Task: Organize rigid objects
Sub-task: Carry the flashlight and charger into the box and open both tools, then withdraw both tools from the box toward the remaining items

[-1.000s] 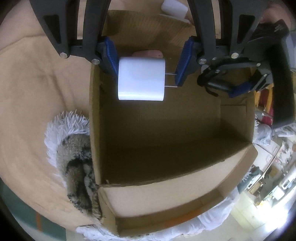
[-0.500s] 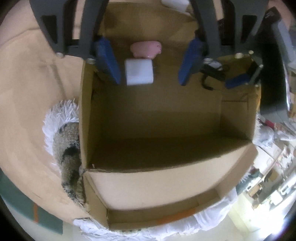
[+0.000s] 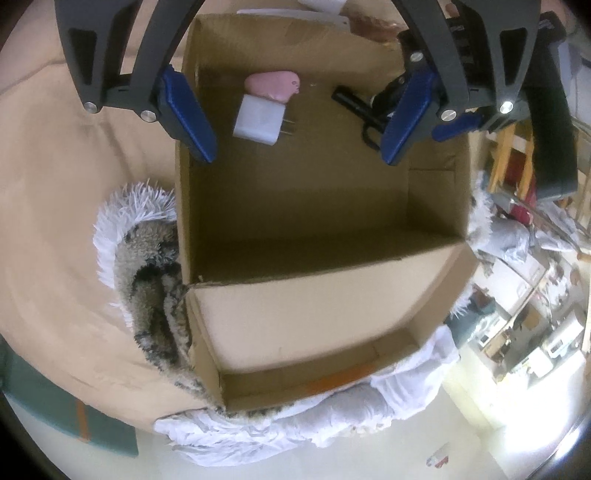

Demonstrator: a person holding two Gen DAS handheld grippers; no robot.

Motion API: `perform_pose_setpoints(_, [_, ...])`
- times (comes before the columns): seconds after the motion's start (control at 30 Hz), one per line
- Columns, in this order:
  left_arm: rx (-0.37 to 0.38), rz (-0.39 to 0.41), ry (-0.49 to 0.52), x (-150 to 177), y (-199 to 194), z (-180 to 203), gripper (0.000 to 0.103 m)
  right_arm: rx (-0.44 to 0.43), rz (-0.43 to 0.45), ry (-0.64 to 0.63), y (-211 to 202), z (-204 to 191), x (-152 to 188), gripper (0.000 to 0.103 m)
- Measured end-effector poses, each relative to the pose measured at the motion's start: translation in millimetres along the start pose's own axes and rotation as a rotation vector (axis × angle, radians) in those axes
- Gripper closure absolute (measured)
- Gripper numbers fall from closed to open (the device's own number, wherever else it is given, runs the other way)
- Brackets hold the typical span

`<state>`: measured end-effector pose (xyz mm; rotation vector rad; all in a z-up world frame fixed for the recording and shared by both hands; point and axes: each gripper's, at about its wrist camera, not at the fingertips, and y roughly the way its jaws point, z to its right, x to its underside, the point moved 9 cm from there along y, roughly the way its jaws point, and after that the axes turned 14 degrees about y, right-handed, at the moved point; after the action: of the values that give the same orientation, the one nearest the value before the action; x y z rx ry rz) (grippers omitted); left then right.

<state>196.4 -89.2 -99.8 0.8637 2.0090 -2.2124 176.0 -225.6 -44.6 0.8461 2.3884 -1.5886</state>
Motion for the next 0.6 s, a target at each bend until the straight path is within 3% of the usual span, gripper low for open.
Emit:
perform_pose_setpoints(0.23, [0.022, 0.008, -0.081, 25, -29, -25, 0.006, -0.008, 0.011, 0.022, -22, 0, 11, 0.007])
perform_pose_setpoints(0.33, [0.025, 0.016, -0.109, 25, -38, -19, 0.006, 0.003, 0.009, 0.009, -27, 0, 19, 0.007])
perform_pose_setpoints(0.6, [0.004, 0.017, -0.186, 63, -60, -42, 0.006, -0.009, -0.022, 0.040, -39, 6, 51, 0.007])
